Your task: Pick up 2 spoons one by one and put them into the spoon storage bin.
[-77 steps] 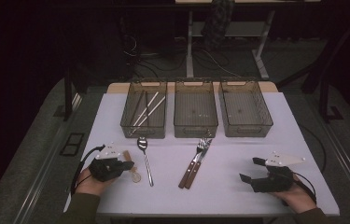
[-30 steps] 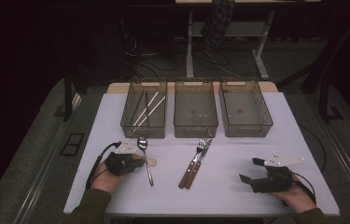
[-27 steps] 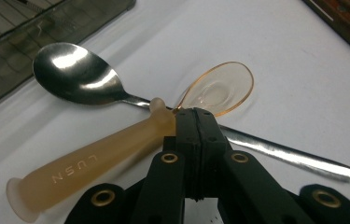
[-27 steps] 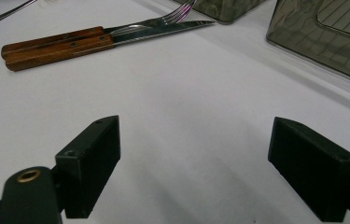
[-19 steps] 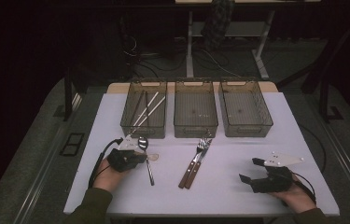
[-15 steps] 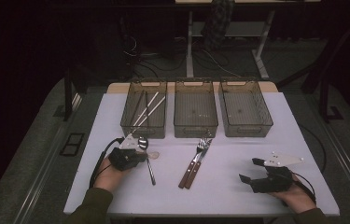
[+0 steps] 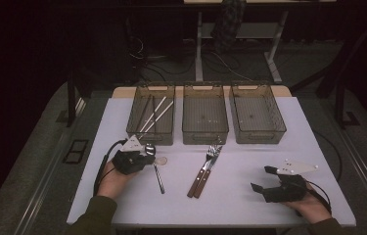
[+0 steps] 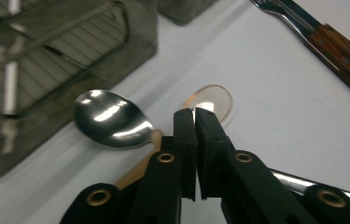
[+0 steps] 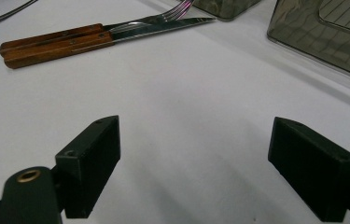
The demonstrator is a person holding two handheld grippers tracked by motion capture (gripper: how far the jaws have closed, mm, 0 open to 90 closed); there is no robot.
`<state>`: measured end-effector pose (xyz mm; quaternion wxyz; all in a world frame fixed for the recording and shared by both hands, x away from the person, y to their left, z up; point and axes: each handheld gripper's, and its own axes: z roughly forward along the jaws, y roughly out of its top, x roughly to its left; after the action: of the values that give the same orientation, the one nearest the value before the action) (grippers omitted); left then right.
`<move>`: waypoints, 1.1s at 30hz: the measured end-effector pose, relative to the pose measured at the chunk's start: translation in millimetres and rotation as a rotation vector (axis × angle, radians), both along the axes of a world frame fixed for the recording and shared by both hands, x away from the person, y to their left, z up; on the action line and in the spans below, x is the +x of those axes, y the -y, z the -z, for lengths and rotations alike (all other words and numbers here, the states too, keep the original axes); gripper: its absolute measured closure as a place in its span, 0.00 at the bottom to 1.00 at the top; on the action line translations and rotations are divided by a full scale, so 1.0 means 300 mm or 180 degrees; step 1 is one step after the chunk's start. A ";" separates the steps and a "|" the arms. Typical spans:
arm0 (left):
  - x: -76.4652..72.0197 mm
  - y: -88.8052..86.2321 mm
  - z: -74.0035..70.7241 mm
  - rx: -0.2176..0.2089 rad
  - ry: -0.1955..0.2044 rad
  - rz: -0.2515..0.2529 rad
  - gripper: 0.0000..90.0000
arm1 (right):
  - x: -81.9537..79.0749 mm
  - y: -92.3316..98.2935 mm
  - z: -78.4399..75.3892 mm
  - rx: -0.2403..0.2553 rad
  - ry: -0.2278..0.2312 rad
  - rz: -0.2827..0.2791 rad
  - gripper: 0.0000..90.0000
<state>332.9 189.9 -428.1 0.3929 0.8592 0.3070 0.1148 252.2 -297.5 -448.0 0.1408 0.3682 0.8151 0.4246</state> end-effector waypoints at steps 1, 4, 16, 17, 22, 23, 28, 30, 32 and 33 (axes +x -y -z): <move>0.008 -0.007 -0.002 -0.0023 -0.0007 -0.0019 0.94 | 0.000 0.000 0.001 0.0001 0.0002 -0.0002 0.18; 0.029 -0.017 0.003 -0.0047 -0.0066 -0.0052 0.86 | 0.001 -0.001 0.002 -0.0006 -0.0003 -0.0004 0.18; 0.061 -0.012 0.050 0.0088 -0.0226 0.0063 0.68 | 0.002 0.000 0.004 -0.0013 -0.0017 0.0000 0.18; 0.061 -0.008 0.053 0.0113 -0.0227 0.0093 0.67 | 0.002 0.000 0.004 -0.0014 -0.0018 -0.0004 0.18; 0.056 0.003 0.057 0.0236 -0.0162 0.0173 0.66 | 0.002 -0.002 0.004 -0.0019 -0.0019 -0.0019 0.18; 0.055 0.004 0.058 0.0241 -0.0152 0.0179 0.66 | 0.002 -0.002 0.005 -0.0019 -0.0019 -0.0020 0.18; 0.048 0.007 0.057 0.0307 -0.0086 0.0239 0.68 | 0.001 -0.003 0.004 -0.0023 -0.0021 -0.0021 0.18; 0.046 0.007 0.058 0.0315 -0.0057 0.0277 0.70 | 0.001 -0.004 0.005 -0.0038 -0.0016 -0.0027 0.18; 0.043 0.008 0.056 0.0337 -0.0035 0.0321 0.72 | 0.001 -0.006 0.006 -0.0050 -0.0018 -0.0039 0.18; 0.040 0.010 0.055 0.0353 -0.0020 0.0340 0.73 | 0.001 -0.007 0.006 -0.0054 -0.0018 -0.0045 0.18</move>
<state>344.9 186.9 -444.6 0.3493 0.8951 0.2551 0.1078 252.6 -295.5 -449.9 0.1386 0.3624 0.8216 0.4176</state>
